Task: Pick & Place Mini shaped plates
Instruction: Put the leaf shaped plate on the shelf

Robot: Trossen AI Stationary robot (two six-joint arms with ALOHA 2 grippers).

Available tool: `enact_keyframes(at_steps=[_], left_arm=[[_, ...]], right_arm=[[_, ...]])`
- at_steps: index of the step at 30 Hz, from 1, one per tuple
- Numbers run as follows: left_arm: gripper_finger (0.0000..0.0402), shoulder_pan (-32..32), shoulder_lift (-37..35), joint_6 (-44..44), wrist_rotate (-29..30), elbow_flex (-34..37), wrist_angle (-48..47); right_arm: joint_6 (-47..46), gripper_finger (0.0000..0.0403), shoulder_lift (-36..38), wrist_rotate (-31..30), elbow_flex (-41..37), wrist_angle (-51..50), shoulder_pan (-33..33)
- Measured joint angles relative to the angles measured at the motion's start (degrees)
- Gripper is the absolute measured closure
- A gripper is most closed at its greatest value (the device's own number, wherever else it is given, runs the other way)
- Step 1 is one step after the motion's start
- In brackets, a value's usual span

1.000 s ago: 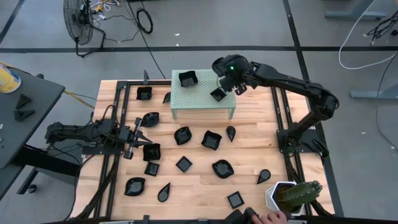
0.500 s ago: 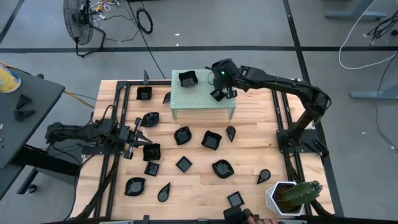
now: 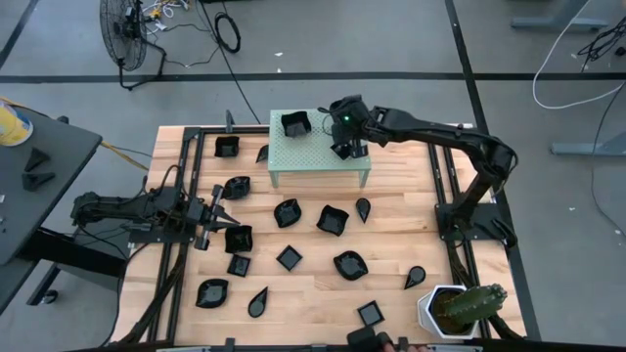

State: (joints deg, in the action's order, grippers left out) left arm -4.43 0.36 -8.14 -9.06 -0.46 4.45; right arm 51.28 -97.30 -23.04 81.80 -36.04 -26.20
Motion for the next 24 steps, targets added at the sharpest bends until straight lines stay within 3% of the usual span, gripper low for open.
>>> enact_keyframes(at_steps=[7, 24], left_arm=[[0.0378, 0.02, 0.0, 0.0, 0.0, -0.01, 0.0], [0.0378, 0.0, 0.0, 0.0, 0.0, -0.01, 0.0]], right_arm=[[0.11, 0.0403, -0.74, 3.63, -0.02, -0.1, -0.04], [-4.76, 0.0403, -0.78, 4.05, -0.02, -0.72, -0.39]])
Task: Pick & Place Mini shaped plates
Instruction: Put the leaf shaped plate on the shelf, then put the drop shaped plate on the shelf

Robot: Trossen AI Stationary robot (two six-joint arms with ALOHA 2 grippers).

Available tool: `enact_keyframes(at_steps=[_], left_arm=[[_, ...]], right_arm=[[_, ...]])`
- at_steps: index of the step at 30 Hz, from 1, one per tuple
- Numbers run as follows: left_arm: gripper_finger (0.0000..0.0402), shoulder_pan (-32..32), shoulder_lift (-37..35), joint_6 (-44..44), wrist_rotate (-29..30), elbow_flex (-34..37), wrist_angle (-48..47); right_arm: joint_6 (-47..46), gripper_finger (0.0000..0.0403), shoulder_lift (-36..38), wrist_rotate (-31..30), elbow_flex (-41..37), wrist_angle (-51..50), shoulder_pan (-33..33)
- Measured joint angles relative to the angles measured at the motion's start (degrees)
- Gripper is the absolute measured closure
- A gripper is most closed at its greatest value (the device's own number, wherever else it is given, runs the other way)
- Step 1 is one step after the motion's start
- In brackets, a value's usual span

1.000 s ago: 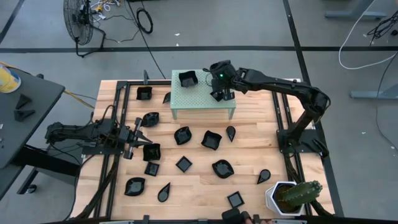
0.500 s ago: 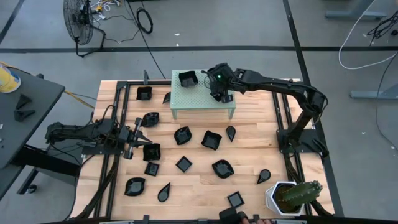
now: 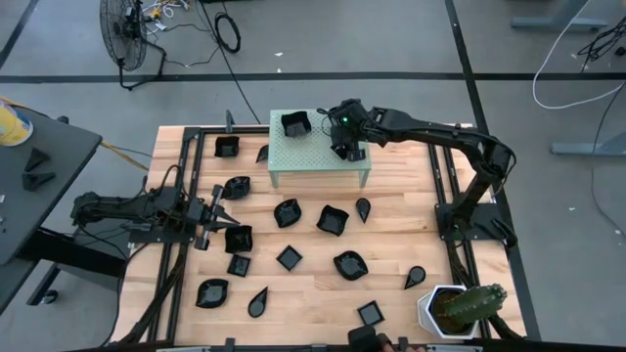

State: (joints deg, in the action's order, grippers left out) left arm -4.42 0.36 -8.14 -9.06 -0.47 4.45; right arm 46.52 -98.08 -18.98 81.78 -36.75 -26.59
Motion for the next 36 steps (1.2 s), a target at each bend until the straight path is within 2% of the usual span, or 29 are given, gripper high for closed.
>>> enact_keyframes(at_steps=[7, 23, 36], left_arm=[[0.0378, 0.02, 0.0, 0.0, 0.0, 0.01, 0.0], [0.0378, 0.02, 0.0, 0.0, 0.0, 0.0, 0.0], [0.0378, 0.01, 0.0, 0.0, 0.0, 0.02, 0.01]], right_arm=[[0.0, 0.0394, 0.0, 0.0, 0.0, -0.28, 0.0], [-0.14, 0.0318, 0.28, -0.02, 0.0, 0.18, -0.13], [-0.98, 0.0253, 3.57, -1.11, 0.0, -0.61, -0.39]])
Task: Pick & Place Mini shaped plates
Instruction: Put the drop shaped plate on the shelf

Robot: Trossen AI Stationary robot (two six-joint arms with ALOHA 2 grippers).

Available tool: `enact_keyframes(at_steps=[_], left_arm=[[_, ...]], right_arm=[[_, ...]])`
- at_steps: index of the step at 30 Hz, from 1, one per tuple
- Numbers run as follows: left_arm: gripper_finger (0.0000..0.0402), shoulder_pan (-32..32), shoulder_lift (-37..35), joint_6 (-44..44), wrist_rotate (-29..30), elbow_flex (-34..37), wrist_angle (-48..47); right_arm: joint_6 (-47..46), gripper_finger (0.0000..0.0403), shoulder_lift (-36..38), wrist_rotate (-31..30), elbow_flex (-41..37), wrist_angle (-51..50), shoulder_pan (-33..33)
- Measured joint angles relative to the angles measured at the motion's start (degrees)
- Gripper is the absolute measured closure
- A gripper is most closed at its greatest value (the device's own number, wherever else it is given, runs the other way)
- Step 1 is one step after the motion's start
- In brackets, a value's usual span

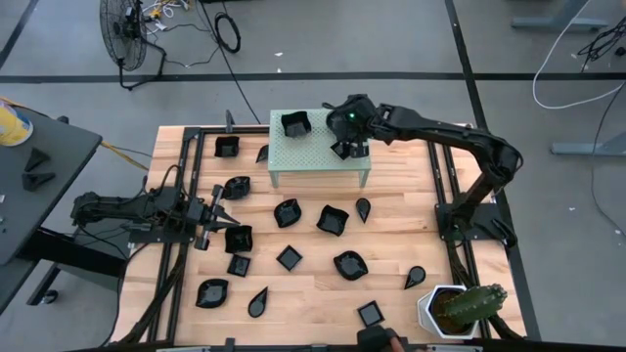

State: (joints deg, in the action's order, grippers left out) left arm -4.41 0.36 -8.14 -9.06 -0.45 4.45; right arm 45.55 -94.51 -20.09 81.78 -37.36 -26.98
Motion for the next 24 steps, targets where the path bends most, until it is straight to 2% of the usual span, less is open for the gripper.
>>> enact_keyframes(at_steps=[6, 11, 15, 24], left_arm=[[0.0378, 0.01, 0.0, 0.02, 0.0, 0.01, -0.01], [0.0378, -0.01, 0.0, 0.0, 0.0, -0.01, -0.01], [0.0378, -0.01, 0.0, 0.0, 0.0, 0.0, -0.01], [0.0378, 0.01, 0.0, 0.0, 0.0, 0.0, -0.01]], right_arm=[[-0.1, 0.0247, 2.0, -0.05, 0.0, -1.51, 0.0], [-0.51, 0.025, 5.89, -3.22, 0.0, -1.81, 0.02], [-5.17, 0.025, 10.35, -5.41, 0.0, -3.76, 0.02], [-14.33, 0.025, 18.2, -5.71, 0.0, -14.39, 1.15]])
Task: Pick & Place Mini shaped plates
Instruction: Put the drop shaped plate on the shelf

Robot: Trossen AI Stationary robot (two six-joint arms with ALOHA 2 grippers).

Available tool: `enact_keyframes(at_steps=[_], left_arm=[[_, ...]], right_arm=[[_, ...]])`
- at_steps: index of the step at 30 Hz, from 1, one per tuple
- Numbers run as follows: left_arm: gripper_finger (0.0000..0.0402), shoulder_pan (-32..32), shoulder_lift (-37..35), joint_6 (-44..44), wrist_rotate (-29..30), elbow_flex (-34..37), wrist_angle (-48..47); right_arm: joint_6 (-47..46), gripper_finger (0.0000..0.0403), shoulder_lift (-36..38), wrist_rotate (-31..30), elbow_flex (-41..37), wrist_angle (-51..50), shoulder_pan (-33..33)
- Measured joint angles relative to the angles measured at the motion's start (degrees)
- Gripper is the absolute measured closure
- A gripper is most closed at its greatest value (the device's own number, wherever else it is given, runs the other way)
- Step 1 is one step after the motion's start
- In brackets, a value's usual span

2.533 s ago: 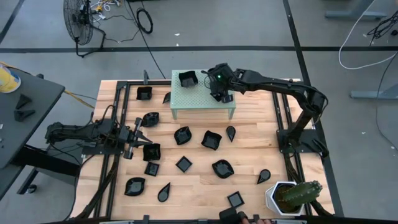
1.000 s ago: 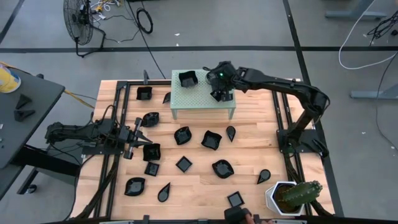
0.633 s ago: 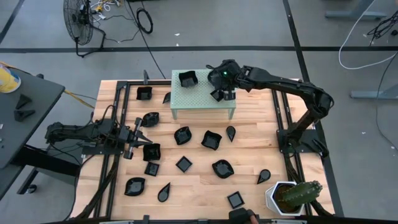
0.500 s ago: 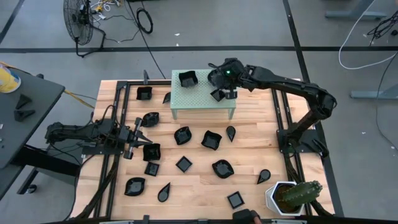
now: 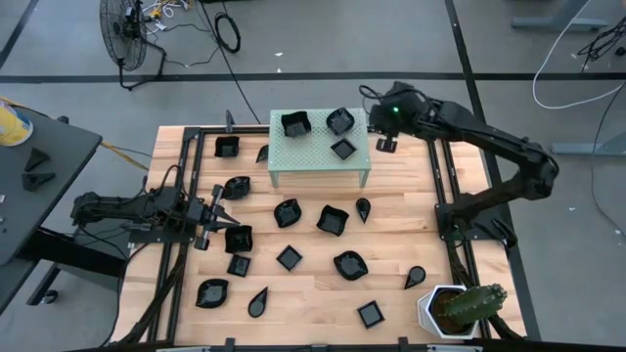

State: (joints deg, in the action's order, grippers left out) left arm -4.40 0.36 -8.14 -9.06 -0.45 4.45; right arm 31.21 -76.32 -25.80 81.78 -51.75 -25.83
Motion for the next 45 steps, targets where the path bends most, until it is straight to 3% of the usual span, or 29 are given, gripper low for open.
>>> enact_keyframes(at_steps=[6, 22, 36, 45], left_arm=[[0.0378, -0.01, 0.0, 0.0, 0.0, -0.02, 0.0], [0.0378, -0.01, 0.0, 0.0, 0.0, -0.02, 0.01], [0.0378, 0.0, 0.0, 0.01, 0.0, -0.02, 0.0], [0.0378, -0.01, 0.0, 0.0, 0.0, -0.02, 0.0]], right_arm=[[-4.86, 0.025, 2.68, 0.31, -0.88, -6.0, 3.83], [-27.09, 0.025, 10.46, 0.37, -17.32, -6.27, 15.14], [-48.37, 0.025, 13.54, 11.53, -25.39, -6.26, 27.06], [-42.1, 0.025, 10.32, 11.83, -25.42, -1.61, 35.8]])
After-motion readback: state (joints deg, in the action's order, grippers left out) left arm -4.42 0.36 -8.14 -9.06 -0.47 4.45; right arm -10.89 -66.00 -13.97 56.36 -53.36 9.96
